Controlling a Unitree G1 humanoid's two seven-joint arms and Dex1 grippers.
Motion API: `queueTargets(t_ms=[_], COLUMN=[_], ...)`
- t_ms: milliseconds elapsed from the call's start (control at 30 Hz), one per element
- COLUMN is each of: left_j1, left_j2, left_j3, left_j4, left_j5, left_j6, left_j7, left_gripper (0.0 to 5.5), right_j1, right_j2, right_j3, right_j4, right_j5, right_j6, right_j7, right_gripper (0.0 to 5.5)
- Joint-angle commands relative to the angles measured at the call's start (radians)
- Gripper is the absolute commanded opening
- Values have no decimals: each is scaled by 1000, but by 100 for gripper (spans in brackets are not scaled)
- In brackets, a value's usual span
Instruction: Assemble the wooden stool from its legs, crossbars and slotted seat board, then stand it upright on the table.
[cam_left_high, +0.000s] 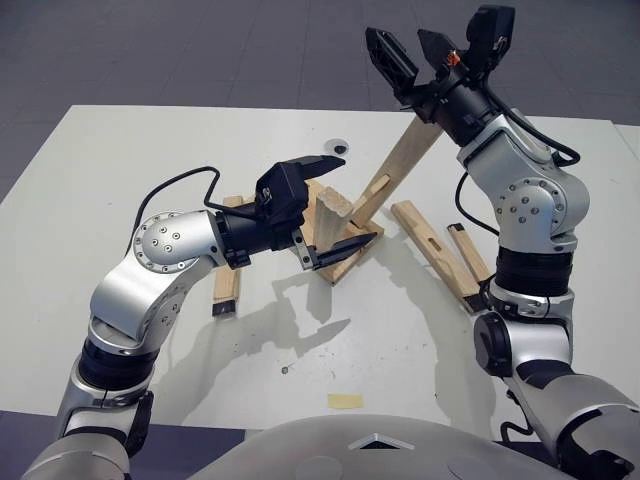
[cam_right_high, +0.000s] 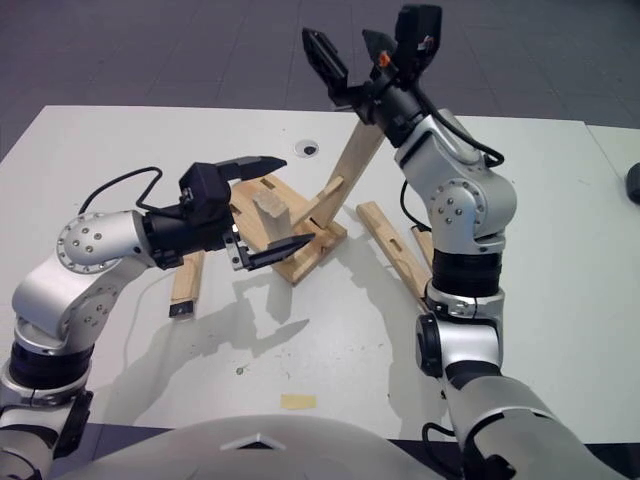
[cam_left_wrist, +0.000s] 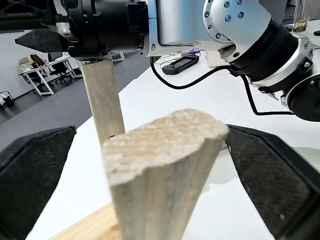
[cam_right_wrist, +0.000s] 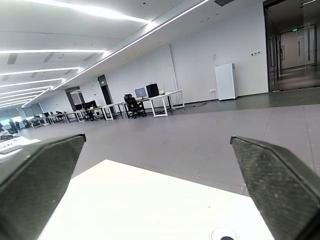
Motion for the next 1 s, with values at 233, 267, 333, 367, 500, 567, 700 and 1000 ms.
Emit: queueTargets(t_ms=[233,267,333,367,500,567,700,1000], left_j1=[10,11,14,16,20,27,30,41], left_j2=[-1,-1,1,2,4,4,9,10], left_j3=[-5,-6,-8,-9,-7,-8,-13,-24], left_j4=[-5,-4,-5,-8,-13,-16,-19,-27], left_j5=[19,20,21,22,17,14,15,20], left_j6=[-3,-4,-4,-3,1,4,11,20], left_j7=[5,4,3,3,4,6,5,10], left_gripper=[538,538,538,538,538,538,538,538], right_j1=[-127,-160,-227,-258,-257,-95,158,81], right_j2=[17,8,-4,-6,53,77,12,50], right_j3=[-162,-190,-240,-265,-311,-175,136,8], right_j4=[-31,-28,-23,-21,1,36,25,2], right_j5=[84,101,132,151,219,156,33,43], right_j6=[-11,-19,-41,-53,-70,43,200,91], right_j7=[-92,-104,-129,-144,-207,-214,-79,-84], right_gripper=[540,540,540,540,540,540,540,540])
